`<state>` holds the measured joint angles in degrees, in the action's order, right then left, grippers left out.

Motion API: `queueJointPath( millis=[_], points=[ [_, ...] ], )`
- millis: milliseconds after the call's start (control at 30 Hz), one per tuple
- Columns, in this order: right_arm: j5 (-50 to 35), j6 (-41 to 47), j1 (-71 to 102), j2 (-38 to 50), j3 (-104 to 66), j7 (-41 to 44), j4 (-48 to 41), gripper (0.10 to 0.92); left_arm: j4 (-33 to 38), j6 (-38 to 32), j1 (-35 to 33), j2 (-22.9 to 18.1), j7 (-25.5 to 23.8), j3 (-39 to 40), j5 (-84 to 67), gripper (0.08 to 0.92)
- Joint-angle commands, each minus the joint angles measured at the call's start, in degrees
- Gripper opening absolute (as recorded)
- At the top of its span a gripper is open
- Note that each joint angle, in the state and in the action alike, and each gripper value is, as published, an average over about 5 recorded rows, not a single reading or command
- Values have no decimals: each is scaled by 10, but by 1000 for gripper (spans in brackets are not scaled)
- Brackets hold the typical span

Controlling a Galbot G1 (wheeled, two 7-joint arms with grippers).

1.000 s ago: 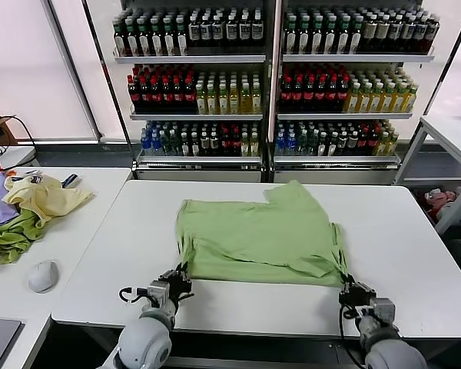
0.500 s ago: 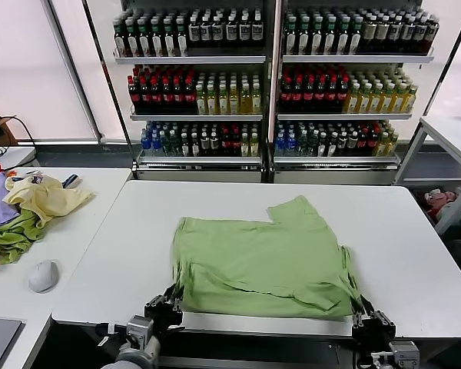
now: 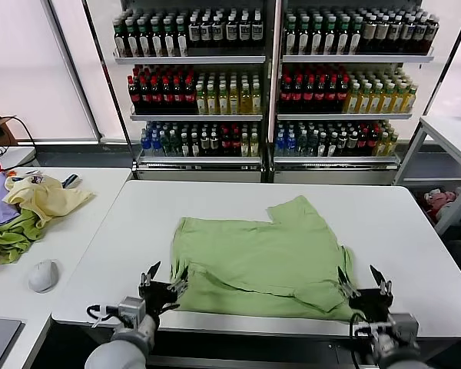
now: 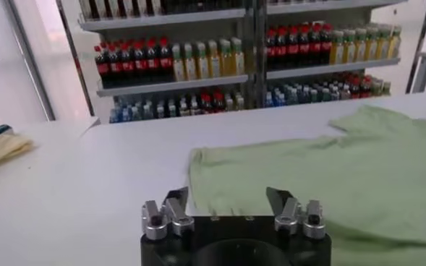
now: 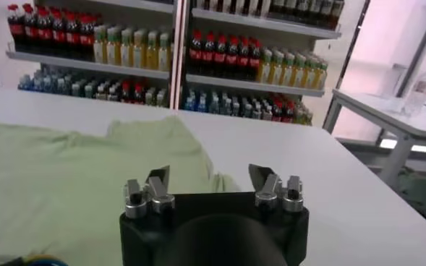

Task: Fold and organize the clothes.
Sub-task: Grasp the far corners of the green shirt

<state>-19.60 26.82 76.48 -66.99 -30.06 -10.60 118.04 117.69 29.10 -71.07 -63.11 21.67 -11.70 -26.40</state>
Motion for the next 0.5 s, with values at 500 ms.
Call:
queueJointPath(
  millis=[500],
  points=[
    [-6, 51, -456, -22, 195, 12, -451, 823, -403, 14, 363, -80, 18, 107, -44, 823]
  ],
)
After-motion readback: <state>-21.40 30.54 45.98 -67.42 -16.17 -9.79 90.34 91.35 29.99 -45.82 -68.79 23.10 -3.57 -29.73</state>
